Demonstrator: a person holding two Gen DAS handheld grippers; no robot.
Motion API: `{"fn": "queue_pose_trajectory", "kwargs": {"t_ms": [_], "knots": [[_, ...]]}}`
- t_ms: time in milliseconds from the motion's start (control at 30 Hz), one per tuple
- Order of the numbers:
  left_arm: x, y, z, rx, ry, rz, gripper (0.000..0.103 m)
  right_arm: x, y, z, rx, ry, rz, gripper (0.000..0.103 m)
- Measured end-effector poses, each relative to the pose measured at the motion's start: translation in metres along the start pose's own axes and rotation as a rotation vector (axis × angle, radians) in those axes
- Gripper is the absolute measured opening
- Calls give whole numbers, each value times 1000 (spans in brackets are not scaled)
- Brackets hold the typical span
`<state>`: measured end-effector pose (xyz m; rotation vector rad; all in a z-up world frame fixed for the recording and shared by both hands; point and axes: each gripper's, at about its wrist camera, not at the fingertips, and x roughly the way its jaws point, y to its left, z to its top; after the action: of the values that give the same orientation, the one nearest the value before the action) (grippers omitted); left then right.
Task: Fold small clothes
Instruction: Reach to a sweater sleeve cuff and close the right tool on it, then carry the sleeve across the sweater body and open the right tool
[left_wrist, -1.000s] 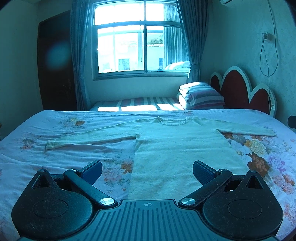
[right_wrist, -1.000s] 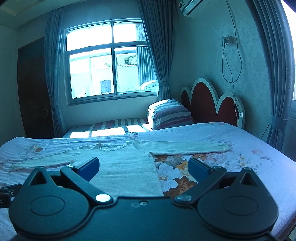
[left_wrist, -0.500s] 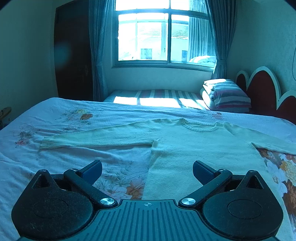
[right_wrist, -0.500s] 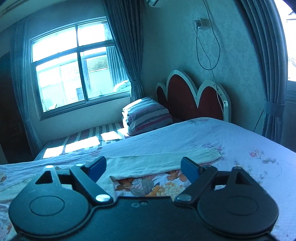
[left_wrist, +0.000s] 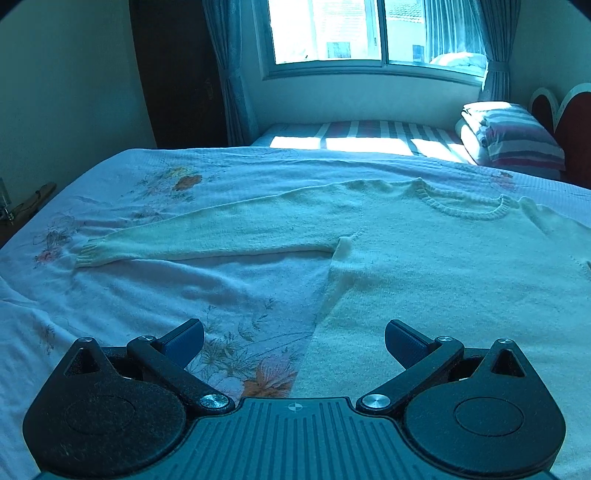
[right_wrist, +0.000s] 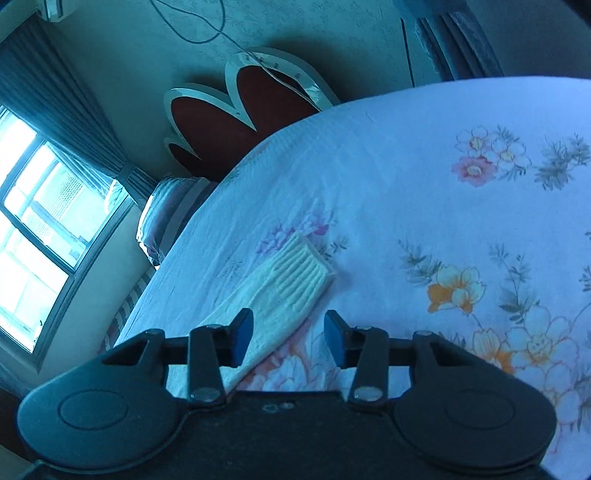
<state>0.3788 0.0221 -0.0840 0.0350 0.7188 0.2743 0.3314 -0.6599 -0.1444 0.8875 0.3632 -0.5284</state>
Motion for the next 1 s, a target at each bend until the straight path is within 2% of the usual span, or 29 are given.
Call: {"fn": "queue_pose_trajectory", "kwargs": {"t_ms": [67,200,300,400,633,867,1000], "knots": [[3,-5,4,-5,9,11,103,11,-10,0,30,9,31,37],[7,-7,12,-31,13,18,103,27,-10,-4,13,32,64,13],[12,-3,16,-37,16,40,103,34,-9,-7,23,25,71,5],[16,8,19,-59,18,57,103,40,-2,1,10,18,66,6],[36,56,20,-90,18,123,103,35,43,15,-145,-17,71,6],[70,108,15,-129,42,127,103,16,135,-11,-353,-24,133,6],[75,143,17,-130,18,149,103,7,202,-51,-471,-18,213,6]]}}
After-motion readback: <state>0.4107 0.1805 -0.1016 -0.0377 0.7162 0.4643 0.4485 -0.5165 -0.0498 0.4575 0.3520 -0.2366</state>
